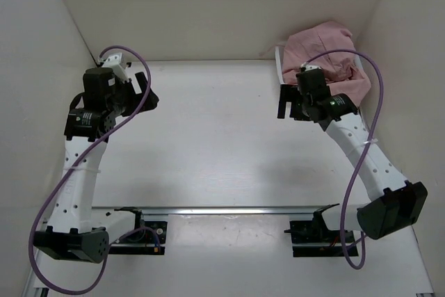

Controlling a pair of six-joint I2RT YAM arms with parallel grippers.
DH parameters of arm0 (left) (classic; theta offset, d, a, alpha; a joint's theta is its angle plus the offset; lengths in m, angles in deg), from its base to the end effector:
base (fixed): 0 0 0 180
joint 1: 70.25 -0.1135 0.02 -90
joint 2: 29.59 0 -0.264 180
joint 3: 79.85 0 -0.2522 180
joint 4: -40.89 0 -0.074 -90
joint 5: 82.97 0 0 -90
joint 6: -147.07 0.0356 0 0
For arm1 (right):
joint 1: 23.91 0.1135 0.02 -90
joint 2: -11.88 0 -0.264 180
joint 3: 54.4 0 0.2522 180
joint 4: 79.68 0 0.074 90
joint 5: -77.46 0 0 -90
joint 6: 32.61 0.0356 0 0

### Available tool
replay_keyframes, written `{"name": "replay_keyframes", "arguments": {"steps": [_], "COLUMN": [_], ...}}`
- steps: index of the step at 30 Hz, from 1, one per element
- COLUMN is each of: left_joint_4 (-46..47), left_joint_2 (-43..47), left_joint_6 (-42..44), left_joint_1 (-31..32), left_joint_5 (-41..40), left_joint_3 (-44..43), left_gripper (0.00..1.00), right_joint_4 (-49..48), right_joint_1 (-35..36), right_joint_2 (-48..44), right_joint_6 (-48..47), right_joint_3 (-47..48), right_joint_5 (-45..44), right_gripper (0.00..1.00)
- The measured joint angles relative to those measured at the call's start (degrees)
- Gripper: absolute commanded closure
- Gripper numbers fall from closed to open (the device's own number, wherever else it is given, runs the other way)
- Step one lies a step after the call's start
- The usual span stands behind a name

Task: Fold and stack the trousers
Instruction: Grab the trousers from the pile

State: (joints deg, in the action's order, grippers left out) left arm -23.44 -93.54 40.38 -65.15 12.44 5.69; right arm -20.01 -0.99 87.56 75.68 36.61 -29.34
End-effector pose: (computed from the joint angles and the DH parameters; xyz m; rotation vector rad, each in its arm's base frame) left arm 0.2111 -0.0222 0.4178 -0.1650 2.1694 -0.3203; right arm 0.2575 0.0977 0.3604 0.0499 2.3033 0.0228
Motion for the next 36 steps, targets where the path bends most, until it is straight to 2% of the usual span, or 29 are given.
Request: {"name": "replay_keyframes", "arguments": {"steps": [11,15,17,19,22,27,32,36], "left_joint_4": [-0.4,-0.5,-0.5,-0.5,-0.5,-0.9,-0.8,-0.8], "left_joint_2": [-3.0,-3.0,-3.0,-3.0,-3.0,-3.1,-3.2,-4.0], "left_joint_6": [0.3,0.3,0.4,0.5,0.6,1.2,1.9,2.3], "left_joint_1": [0.0,0.3,0.6,0.9,1.1,1.7,2.6,2.7], "left_joint_5": [0.5,-2.1,-3.2,-3.7,-4.6,-6.3,-8.5,-9.9], "left_joint_3": [0.5,0.5,0.5,0.5,0.4,-0.2,-1.8,-2.8], "left_gripper": [0.0,0.0,0.0,0.0,0.0,0.0,0.0,0.0], "right_joint_4": [0.2,-1.2,-1.6,-1.4,-2.7,-1.7,-0.4,0.7], "right_joint_1": [-7.9,-16.0,-21.6,-26.9,-31.0,-32.0,-32.6,-33.3], "right_joint_2": [-8.6,-11.1,-9.0,-3.5,7.8,26.6,41.1,52.3], "right_joint_6": [0.4,-0.9,-1.1,-0.9,-0.2,0.9,1.5,2.2], "right_joint_3": [-3.1,-3.1,-1.7,2.9,12.0,29.7,44.7,57.3], "right_joint_5": [-5.8,-4.9,-2.3,0.7,4.2,7.5,10.6,12.8], "right_gripper": [0.0,0.0,0.0,0.0,0.0,0.0,0.0,0.06]}}
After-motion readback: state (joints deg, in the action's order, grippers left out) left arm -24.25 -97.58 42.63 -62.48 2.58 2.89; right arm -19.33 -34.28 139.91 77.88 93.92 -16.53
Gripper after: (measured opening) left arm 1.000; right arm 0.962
